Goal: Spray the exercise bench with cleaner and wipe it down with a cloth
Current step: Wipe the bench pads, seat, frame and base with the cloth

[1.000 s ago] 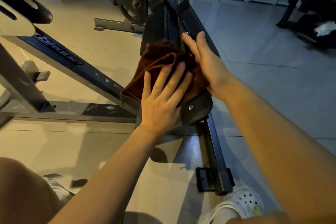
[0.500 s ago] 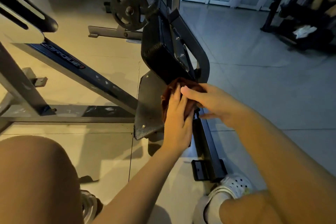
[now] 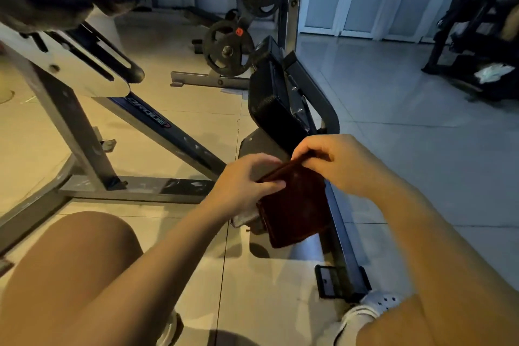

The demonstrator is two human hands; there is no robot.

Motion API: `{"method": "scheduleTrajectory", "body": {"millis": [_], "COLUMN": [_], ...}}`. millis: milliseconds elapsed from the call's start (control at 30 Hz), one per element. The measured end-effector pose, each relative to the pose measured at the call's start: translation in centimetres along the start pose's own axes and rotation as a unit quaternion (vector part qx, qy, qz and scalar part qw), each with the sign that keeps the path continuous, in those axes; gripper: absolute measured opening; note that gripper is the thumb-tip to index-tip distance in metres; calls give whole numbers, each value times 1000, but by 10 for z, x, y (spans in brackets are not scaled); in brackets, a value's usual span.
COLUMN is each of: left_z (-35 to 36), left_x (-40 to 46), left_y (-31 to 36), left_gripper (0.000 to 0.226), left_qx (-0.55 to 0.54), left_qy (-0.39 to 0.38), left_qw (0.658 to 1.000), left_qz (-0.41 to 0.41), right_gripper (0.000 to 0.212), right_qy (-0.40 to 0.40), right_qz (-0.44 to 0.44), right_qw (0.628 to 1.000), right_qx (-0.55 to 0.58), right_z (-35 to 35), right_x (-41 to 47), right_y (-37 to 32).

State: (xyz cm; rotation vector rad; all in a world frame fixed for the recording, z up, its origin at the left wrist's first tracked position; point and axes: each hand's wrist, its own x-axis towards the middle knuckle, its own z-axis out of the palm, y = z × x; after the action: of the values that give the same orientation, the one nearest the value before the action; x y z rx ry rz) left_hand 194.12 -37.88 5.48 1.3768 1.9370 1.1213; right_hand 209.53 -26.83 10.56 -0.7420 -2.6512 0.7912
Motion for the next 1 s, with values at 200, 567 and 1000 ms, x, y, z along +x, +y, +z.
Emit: {"method": "scheduleTrajectory", "body": {"millis": [200, 567, 1000], "left_z": [-30, -7, 11], "left_x": [1, -14, 47], "left_y": [9, 8, 10], "left_gripper": [7, 4, 34], "left_qx": [52, -171, -111], "left_qy": [-31, -21, 78], "left_qw": [998, 985, 989], "left_qz": [7, -13, -50], "right_gripper": [14, 12, 45], "right_qy": [109, 44, -2], "right_qz": [19, 141, -66], "right_qw": [994, 946, 992], "right_qx": [-1, 288, 109], "right_z": [6, 24, 4], "right_x": [-6, 19, 49], "right_y": [3, -19, 39]}}
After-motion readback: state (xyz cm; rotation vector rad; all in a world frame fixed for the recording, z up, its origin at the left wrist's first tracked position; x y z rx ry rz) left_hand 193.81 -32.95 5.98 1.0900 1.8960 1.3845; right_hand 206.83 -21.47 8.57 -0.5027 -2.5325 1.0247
